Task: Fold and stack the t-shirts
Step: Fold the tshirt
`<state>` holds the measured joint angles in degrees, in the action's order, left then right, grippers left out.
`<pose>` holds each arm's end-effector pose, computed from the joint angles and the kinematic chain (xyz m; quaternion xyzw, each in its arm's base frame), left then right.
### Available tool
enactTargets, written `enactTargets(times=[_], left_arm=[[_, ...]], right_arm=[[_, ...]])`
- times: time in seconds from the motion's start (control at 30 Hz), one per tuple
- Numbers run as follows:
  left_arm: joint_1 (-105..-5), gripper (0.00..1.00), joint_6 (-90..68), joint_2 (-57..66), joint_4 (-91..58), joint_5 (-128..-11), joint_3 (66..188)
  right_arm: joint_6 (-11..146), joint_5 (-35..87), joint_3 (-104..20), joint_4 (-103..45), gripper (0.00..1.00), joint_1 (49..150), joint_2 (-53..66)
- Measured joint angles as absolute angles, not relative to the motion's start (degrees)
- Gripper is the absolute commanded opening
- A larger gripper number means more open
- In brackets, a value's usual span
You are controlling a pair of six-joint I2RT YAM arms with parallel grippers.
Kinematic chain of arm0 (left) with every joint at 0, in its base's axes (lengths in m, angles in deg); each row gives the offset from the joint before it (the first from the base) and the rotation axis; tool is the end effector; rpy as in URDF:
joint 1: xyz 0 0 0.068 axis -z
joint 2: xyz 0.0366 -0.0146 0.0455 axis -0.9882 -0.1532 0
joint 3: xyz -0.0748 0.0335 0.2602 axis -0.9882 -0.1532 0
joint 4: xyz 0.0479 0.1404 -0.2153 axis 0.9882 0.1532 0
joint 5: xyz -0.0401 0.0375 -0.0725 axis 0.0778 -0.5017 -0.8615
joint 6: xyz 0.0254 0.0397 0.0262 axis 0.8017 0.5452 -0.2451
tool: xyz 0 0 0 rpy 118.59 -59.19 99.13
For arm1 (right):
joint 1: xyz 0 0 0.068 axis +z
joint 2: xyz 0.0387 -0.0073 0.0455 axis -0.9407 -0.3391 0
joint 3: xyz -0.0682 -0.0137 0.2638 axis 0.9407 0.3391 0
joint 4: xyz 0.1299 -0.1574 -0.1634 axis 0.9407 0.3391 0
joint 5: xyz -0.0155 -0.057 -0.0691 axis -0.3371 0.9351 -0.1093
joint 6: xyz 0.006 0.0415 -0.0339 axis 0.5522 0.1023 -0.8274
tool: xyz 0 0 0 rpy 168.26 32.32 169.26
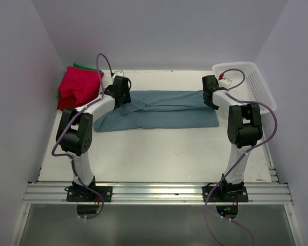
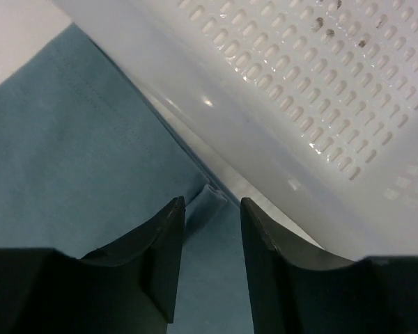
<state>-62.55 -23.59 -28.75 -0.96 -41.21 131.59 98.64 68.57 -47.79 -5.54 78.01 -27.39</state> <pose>0.4022 -0.1227 0.2059 -0.1073 0.9082 0.0145 0.4043 0.4231 0.0377 0.1790 0.3165 0.8641 -0.1634 0.3556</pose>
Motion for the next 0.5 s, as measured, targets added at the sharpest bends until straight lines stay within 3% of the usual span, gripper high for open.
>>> enactTargets(times=[0.03,0.07,0.2,0.5], left_arm=[[-62.8,0.90,-23.7,-28.8,-1.9,-41.0,131.5],[-63.1,1.00,-23.9,-28.7,-3.2,-40.7,131.3],[-63.7,1.00,-24.4,-27.6,-7.8,-39.7,129.0],[-63.8,1.00,-24.7,-12.9,-12.7,-41.1,122.5]], right_arm=[[98.0,68.4,-47.8,-6.0,0.62,78.1,-27.4],[97.6,68.1,-47.8,-6.9,0.69,78.1,-27.4],[95.5,66.3,-46.0,-10.3,0.84,78.7,-25.9],[91.2,64.3,-38.3,-17.7,0.85,78.9,-9.9]])
